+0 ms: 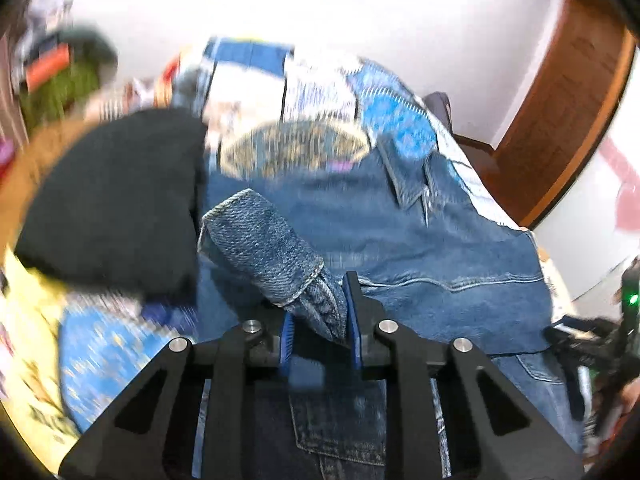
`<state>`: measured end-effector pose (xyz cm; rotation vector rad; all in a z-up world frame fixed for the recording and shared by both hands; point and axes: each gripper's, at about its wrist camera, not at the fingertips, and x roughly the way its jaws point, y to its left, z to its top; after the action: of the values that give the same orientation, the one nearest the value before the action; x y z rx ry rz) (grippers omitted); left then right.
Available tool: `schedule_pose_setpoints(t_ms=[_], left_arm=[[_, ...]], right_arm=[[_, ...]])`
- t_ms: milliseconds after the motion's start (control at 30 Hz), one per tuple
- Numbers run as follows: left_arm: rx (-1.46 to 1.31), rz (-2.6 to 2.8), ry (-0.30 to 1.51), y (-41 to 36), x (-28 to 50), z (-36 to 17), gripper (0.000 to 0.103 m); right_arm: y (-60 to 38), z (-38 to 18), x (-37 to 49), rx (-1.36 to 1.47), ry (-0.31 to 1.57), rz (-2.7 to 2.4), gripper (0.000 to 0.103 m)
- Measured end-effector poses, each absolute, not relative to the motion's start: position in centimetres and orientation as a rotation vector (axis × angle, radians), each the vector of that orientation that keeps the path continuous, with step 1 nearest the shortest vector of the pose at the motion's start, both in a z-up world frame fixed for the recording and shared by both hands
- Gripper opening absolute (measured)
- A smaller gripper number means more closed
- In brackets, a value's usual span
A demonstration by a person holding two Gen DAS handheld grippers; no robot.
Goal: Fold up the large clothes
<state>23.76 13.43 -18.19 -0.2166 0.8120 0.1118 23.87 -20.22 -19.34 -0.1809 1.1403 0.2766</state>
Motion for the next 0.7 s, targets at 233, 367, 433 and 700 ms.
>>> schedule_pose_setpoints(t_ms=[233, 367, 433, 700], left_arm=[[-0.180, 0.150, 0.936, 14.9, 24.7, -21.2, 0.034], [-0.193, 0.198, 1.047, 16.2, 24.1, -24.7, 0.063], [-0.255, 0.197, 1.039, 17.3, 23.4, -24.7, 0.070], [-0.341, 0.244, 0.965, 20.9, 21.6, -21.4, 0.070]], right_arm=[[-19.9, -21.0, 24.3, -0.168, 1.189, 0.288, 0.053], [-20.3, -21.4, 24.3, -0.132, 1.202, 0.293, 0.053], [-20.5, -21.3, 24.5, -0.114, 1.213, 0.299, 0.053], [-21.2, -19.8, 25.3, -0.092, 1.192, 0.298, 0.053]])
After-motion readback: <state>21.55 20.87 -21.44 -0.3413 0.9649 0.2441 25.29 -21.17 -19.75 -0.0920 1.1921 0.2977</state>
